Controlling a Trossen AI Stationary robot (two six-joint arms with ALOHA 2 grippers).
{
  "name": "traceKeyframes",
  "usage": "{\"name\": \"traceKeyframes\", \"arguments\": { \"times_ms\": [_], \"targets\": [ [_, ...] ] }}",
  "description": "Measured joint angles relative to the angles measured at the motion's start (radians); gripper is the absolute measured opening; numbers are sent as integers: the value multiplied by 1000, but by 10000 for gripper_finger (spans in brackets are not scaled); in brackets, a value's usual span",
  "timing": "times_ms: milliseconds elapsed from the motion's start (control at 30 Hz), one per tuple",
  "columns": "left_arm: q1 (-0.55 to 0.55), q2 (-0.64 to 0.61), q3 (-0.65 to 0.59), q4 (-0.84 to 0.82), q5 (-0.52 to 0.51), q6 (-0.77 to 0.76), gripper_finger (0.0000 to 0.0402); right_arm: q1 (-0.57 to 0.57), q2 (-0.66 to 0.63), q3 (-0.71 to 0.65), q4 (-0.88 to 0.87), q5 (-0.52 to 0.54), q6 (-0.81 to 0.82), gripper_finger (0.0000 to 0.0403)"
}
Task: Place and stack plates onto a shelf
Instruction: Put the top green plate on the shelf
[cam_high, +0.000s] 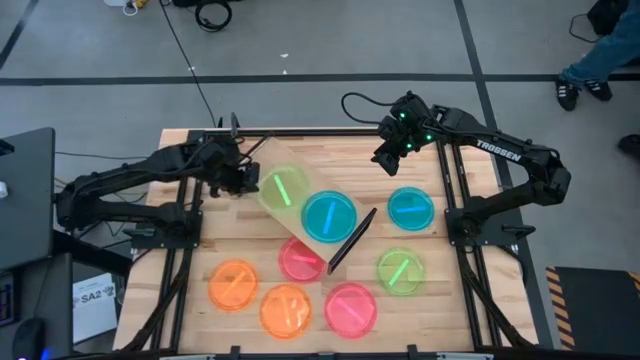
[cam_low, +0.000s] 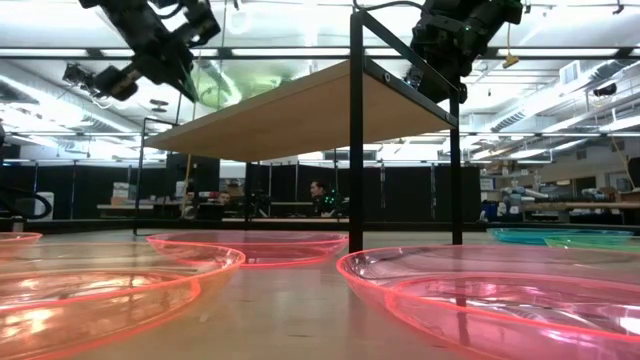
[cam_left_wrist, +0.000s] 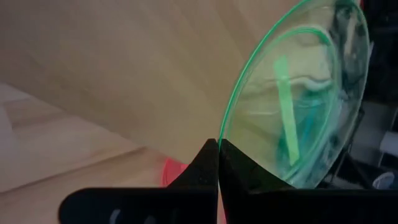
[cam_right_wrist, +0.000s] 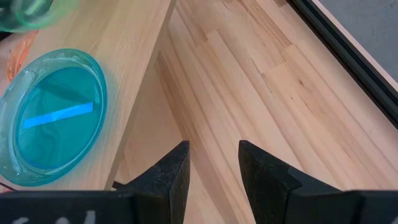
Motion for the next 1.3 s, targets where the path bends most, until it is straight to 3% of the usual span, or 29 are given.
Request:
{"name": "traceKeyframes", "arguments": {
  "times_ms": [500, 1300],
  "targets": [
    [119, 49, -2, -52, 3, 35, 7, 0, 0, 0, 0, 0, -4, 144],
    [123, 85, -1, -45, -8, 34, 9, 0, 0, 0, 0, 0, -4, 144]
  ]
}}
